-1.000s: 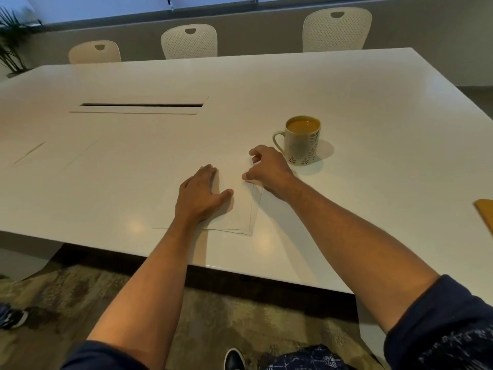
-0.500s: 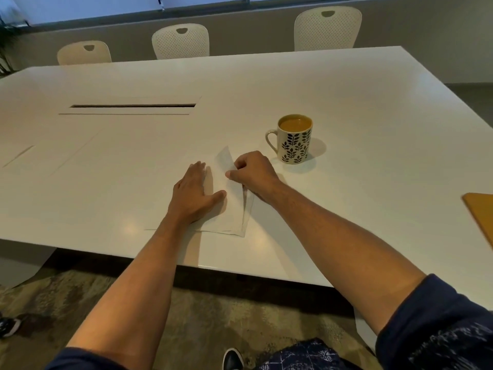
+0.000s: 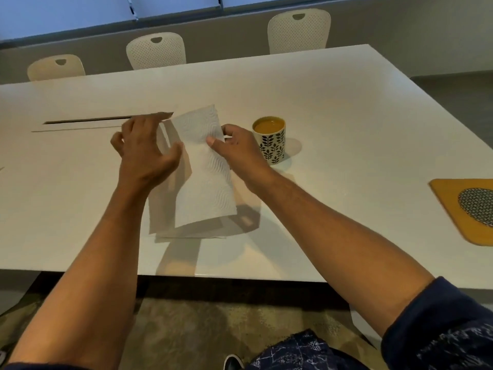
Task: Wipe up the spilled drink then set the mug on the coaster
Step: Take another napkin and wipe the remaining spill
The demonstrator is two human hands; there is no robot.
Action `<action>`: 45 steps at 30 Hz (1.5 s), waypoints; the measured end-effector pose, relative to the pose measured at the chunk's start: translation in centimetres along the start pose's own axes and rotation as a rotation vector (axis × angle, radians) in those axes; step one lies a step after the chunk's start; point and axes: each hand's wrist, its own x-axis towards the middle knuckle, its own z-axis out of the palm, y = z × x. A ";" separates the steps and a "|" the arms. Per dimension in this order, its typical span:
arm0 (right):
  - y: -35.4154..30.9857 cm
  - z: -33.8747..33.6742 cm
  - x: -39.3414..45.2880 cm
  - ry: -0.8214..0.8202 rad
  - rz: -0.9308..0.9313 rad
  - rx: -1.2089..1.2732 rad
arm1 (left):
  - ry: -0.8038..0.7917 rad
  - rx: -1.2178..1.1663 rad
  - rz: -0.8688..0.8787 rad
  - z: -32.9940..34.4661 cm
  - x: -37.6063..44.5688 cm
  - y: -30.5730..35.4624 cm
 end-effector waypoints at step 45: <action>9.4 -21.3 -8.0 -0.380 0.197 -1.298 | -0.955 0.029 0.504 15.9 -6.9 16.9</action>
